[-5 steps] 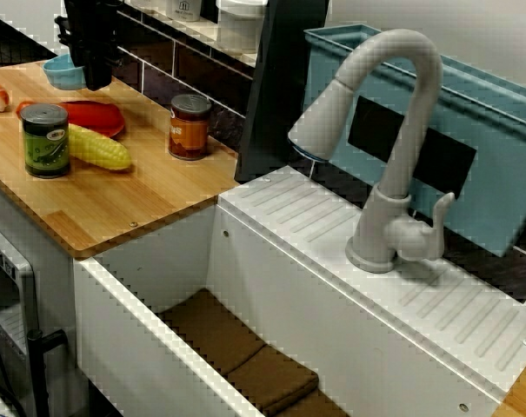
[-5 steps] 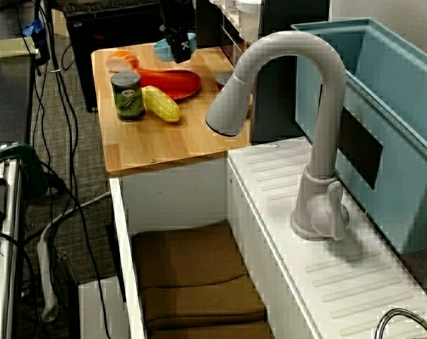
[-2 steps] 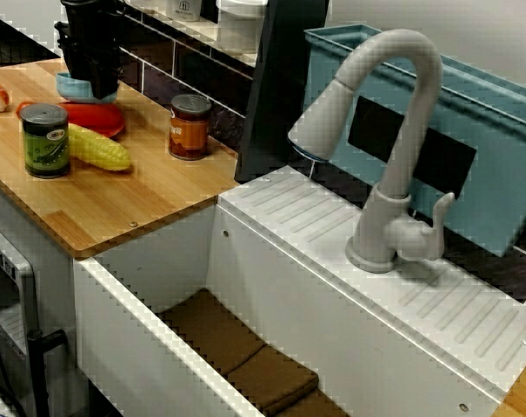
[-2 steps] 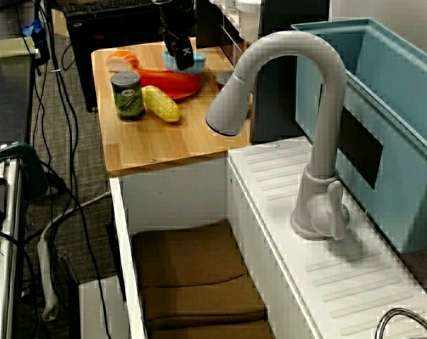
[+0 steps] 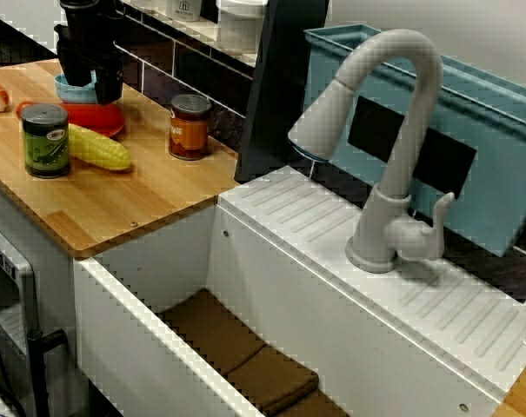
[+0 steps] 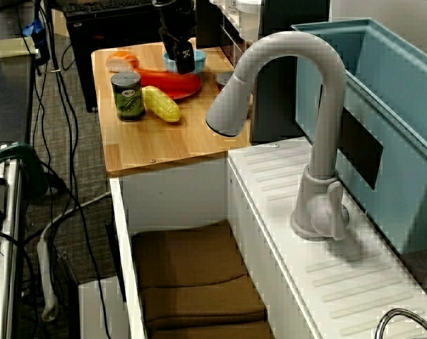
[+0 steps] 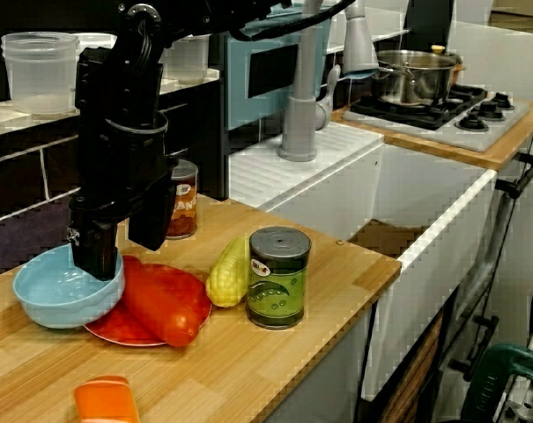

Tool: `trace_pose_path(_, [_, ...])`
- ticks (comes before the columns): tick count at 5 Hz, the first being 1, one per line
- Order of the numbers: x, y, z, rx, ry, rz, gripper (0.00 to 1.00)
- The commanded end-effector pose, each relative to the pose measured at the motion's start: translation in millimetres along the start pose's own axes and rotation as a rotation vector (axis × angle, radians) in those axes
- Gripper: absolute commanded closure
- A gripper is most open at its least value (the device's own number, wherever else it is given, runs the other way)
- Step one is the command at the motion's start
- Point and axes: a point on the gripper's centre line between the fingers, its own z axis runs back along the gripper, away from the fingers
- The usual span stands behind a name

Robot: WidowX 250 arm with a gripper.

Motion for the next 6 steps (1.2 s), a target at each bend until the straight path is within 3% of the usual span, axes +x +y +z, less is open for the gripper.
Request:
trace_pose_path(1, [9.0, -5, 25.8, 0.018, -0.035, -0.050, 0.00])
trace_pose_path(3, [9.3, -9, 33.7, 0.012, -0.054, -0.073, 0.00])
trace_pose_path(6, [5.8, -13, 63.6, -0.021, -0.080, -0.130, 0.00])
